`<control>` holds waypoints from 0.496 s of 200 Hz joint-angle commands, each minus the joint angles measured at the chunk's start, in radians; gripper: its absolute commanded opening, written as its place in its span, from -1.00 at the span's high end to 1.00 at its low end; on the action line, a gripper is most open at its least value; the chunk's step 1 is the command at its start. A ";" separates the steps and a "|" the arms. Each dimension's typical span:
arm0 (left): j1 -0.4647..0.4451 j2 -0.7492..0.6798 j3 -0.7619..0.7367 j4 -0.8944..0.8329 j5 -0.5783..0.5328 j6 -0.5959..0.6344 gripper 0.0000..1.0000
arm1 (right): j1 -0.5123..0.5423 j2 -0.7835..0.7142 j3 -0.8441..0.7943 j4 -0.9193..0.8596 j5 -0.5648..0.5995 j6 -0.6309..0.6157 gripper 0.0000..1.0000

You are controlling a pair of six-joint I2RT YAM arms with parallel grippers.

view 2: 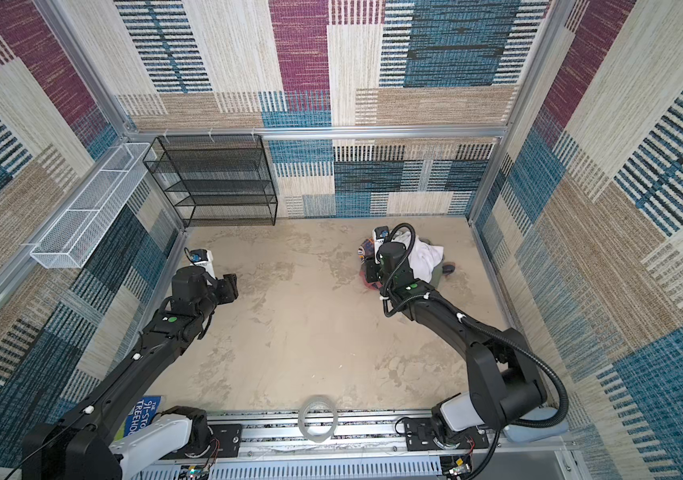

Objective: Pick out a specific cloth from the pile
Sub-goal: 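Reach the right gripper to the maroon printed shirt at the pile's edge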

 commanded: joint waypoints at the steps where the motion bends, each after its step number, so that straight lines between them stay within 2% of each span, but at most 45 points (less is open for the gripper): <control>1: -0.003 0.009 0.006 -0.024 0.014 -0.037 -0.30 | 0.020 0.069 0.038 -0.061 0.024 0.017 0.02; 33: -0.005 0.019 0.008 -0.025 0.025 -0.032 -0.29 | 0.034 0.178 0.117 -0.133 0.009 0.024 0.08; 99: -0.005 0.028 0.012 -0.034 0.012 -0.024 -0.29 | 0.044 0.347 0.226 -0.206 0.078 0.027 0.08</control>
